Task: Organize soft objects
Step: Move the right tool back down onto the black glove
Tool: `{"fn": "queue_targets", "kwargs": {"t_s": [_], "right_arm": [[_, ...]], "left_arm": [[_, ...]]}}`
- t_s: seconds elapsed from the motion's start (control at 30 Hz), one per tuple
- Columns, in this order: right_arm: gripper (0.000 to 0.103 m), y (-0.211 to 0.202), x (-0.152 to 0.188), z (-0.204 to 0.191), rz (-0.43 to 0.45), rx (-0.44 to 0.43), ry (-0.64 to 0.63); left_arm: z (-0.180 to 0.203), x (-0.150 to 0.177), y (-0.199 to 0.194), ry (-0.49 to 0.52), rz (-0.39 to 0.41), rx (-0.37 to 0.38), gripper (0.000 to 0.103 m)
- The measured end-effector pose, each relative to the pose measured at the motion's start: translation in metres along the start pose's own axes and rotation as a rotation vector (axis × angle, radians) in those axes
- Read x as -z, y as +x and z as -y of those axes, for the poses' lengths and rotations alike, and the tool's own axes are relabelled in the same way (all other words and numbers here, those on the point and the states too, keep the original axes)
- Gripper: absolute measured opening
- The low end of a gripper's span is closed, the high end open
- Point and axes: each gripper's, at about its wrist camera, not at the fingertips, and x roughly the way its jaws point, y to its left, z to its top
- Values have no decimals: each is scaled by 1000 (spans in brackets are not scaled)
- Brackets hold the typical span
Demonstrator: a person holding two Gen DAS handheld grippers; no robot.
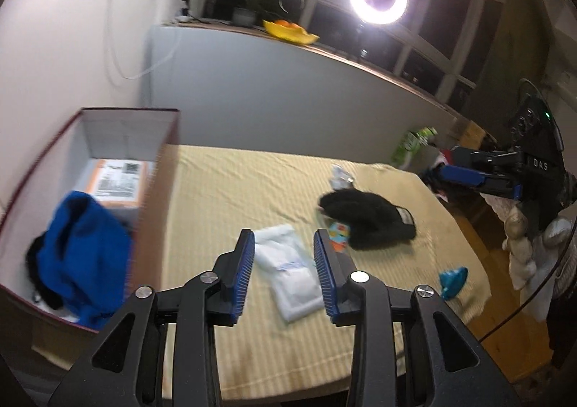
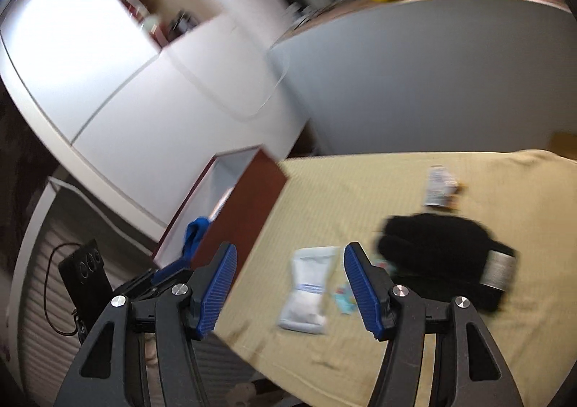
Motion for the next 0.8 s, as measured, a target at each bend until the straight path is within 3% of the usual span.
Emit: {"fn": "queue_targets", "kwargs": {"t_s": [0.07,0.1,0.23,0.43,0.7,0.8], "right_arm": [[75,-21,8,18,39,61,-2],[76,-28,11,26,44,78,-1],[76,-35,23,58,9,134,50],[76,-31,24,95,-49,136,128],[76,6,26,139,-143,127,257],[76,23,25,153,-171,131,291]], "left_arm": [[7,-1,7,4,-14,17,36],[11,-1,12,8,-22,26,36],[30,-1,31,28,-54,61,36],[58,-5,69,57,-124,109,36],[69,-24,131,28,-213,130,37],[72,-29,154,18,-244,129,44]]}}
